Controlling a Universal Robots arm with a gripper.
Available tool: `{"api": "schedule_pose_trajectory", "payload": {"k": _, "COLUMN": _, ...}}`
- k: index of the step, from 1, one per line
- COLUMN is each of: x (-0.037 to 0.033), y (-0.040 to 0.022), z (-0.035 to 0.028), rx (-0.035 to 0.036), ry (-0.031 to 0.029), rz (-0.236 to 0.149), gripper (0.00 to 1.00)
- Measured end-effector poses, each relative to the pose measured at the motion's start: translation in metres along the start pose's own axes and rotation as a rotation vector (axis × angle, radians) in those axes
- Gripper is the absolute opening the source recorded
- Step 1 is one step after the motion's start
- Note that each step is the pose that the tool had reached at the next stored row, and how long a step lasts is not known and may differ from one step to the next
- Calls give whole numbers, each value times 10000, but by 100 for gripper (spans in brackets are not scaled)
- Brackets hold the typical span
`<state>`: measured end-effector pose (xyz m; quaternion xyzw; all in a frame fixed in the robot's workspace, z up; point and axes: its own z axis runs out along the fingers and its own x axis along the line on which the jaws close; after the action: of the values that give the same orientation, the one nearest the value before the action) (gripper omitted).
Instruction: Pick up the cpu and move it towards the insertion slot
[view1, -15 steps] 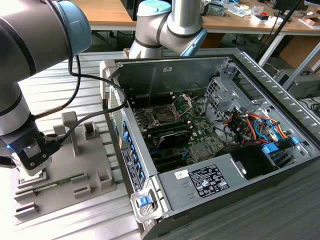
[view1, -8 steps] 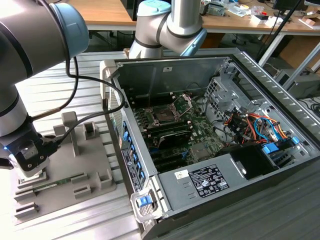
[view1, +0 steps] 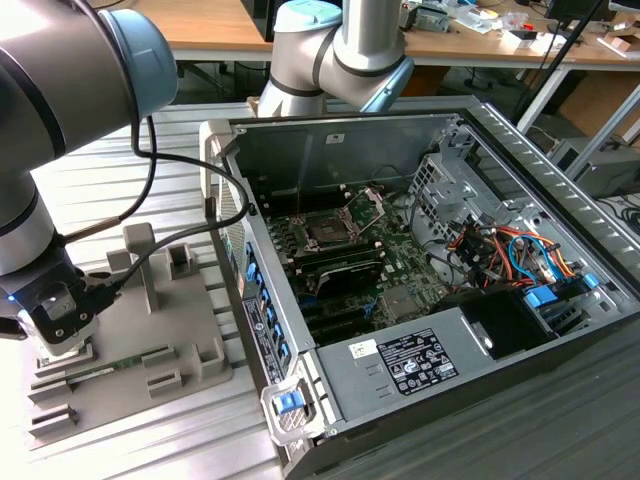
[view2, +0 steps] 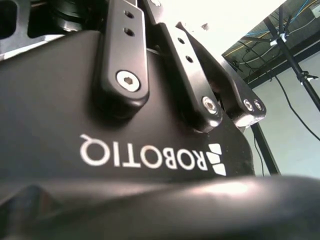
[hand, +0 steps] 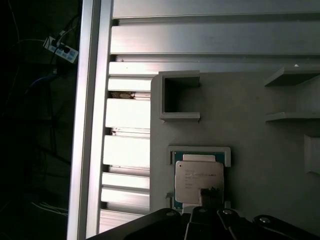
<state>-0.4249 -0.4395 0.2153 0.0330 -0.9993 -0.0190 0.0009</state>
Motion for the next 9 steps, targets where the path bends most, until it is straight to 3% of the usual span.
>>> {"api": "schedule_pose_trajectory", "payload": {"k": 9, "x": 0, "y": 0, "z": 3, "rx": -1, "ry": -1, "rz": 0, "gripper": 11}}
